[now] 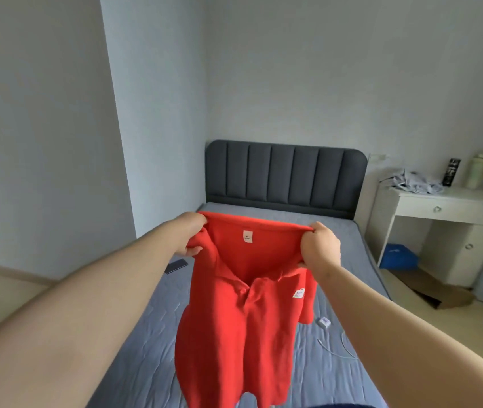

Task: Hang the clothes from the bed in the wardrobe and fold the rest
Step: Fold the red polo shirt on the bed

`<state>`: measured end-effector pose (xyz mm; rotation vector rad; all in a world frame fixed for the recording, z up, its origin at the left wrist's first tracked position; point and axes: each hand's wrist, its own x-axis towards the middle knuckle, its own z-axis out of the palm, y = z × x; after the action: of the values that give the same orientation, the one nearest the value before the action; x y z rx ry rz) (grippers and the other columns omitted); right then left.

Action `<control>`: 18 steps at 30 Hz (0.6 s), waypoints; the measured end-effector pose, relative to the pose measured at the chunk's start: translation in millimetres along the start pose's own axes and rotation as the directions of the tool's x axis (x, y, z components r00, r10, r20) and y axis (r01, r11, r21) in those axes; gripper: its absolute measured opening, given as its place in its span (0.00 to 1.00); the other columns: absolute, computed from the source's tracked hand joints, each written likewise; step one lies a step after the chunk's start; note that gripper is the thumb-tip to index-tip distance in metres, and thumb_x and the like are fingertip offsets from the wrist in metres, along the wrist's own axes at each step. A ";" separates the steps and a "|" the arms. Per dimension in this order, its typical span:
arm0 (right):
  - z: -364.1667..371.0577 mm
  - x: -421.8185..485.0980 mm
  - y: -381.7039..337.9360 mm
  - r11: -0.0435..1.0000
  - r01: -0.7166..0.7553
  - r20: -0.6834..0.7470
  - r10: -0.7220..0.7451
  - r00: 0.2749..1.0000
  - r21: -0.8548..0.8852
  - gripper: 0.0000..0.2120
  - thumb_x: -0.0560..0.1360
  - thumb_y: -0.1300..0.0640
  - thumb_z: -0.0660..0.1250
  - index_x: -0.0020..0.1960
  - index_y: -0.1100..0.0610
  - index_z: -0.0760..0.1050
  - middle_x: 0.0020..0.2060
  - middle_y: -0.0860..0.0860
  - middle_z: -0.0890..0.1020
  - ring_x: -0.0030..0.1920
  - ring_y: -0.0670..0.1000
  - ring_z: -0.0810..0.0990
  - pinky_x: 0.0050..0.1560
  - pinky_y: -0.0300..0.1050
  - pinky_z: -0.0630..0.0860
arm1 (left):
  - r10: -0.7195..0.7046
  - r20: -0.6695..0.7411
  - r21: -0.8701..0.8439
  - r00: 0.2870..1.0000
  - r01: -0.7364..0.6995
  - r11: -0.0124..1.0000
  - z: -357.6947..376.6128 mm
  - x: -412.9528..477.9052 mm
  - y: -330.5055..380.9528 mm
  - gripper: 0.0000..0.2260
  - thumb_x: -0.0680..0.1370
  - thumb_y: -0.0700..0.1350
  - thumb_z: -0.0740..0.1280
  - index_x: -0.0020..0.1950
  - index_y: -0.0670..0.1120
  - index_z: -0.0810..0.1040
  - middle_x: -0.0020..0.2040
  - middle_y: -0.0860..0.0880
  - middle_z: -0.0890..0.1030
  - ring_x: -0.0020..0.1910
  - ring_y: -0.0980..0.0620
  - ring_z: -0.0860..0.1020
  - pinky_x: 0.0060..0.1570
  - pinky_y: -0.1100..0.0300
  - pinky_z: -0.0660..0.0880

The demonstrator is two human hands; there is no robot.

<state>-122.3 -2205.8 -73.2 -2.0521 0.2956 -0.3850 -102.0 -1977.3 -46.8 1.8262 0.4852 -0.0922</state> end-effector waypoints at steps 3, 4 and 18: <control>2.4 5.8 -8.2 0.987 -0.101 0.072 0.093 0.993 0.122 0.12 0.71 0.65 0.51 0.40 0.55 0.71 0.36 0.53 0.73 0.30 0.58 0.77 0.23 0.48 0.78 | 0.007 0.046 -0.037 0.999 -0.006 0.999 -4.1 2.3 3.0 0.04 0.78 0.44 0.59 0.48 0.46 0.73 0.50 0.45 0.73 0.52 0.45 0.76 0.23 0.59 0.77; 2.6 7.3 -9.2 0.985 -0.120 0.083 0.110 0.991 0.125 0.12 0.71 0.65 0.51 0.40 0.53 0.71 0.36 0.52 0.72 0.30 0.57 0.76 0.21 0.45 0.76 | 0.020 0.037 -0.045 0.999 -0.019 0.999 -4.9 3.3 4.3 0.05 0.78 0.42 0.59 0.52 0.45 0.72 0.52 0.45 0.73 0.53 0.43 0.75 0.27 0.56 0.79; 17.2 18.1 13.9 0.936 -0.230 0.067 0.220 0.973 0.267 0.09 0.71 0.67 0.54 0.40 0.62 0.73 0.30 0.58 0.80 0.29 0.53 0.80 0.30 0.44 0.78 | 0.164 0.109 0.188 0.980 -0.182 0.965 -4.8 17.2 -11.3 0.11 0.69 0.33 0.66 0.50 0.44 0.74 0.48 0.46 0.75 0.51 0.48 0.75 0.47 0.57 0.75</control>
<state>-99.7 -2205.4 -90.6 -1.7301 0.4268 -0.2321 -91.4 -1965.4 -60.7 2.0414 0.2559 -0.1077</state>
